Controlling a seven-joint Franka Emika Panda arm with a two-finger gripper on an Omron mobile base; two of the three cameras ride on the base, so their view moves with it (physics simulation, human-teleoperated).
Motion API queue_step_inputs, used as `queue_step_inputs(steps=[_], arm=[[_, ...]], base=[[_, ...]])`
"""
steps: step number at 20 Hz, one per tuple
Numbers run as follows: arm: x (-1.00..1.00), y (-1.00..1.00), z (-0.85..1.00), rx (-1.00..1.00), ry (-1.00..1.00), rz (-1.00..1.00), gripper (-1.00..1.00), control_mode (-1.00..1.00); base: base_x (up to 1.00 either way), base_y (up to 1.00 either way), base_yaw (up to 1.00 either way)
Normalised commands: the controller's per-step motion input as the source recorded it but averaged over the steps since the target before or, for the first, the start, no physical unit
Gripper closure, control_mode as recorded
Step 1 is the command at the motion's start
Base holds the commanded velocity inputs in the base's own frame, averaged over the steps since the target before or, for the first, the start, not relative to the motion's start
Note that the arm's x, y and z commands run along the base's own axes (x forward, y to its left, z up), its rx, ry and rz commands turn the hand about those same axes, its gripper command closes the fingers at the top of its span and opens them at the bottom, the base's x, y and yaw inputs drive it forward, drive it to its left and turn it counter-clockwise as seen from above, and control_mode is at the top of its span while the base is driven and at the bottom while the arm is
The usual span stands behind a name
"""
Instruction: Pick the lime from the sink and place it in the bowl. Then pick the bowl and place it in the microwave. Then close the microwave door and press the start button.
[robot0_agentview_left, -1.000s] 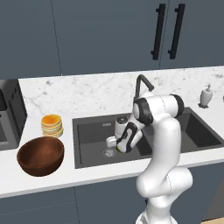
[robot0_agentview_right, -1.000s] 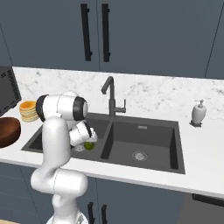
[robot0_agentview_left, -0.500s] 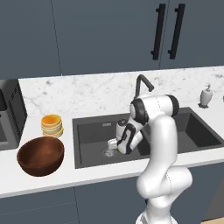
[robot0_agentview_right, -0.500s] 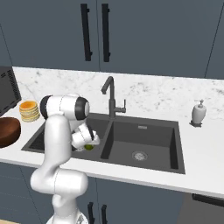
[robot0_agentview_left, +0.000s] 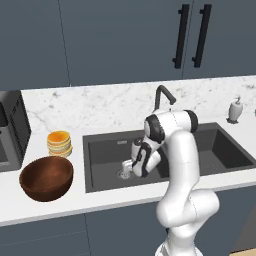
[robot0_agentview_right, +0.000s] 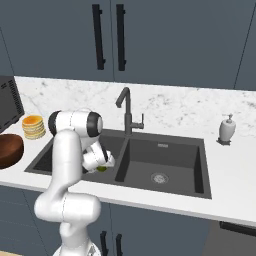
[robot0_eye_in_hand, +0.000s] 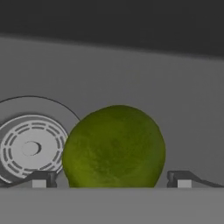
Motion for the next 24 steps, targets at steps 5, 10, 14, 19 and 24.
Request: queue_step_inputs(steps=[5, 10, 14, 19, 24], arm=[[0.00, 0.01, -0.27, 0.00, 0.01, 0.00, 1.00, -1.00], [0.00, 0.09, -0.25, 0.00, 0.00, 0.00, 1.00, -1.00], [-0.23, 0.10, 0.02, 0.02, -0.04, -0.03, 1.00, -1.00], [-0.66, 0.14, 0.86, 0.08, -0.22, -0.07, 1.00, -1.00], [-0.50, 0.42, 1.00, 0.03, -0.23, -0.01, 1.00, -1.00]], base=[[0.00, 0.00, 0.00], [0.00, 0.00, 0.00], [0.00, 0.00, 0.00], [0.00, 0.00, 0.00], [0.00, 0.00, 0.00]])
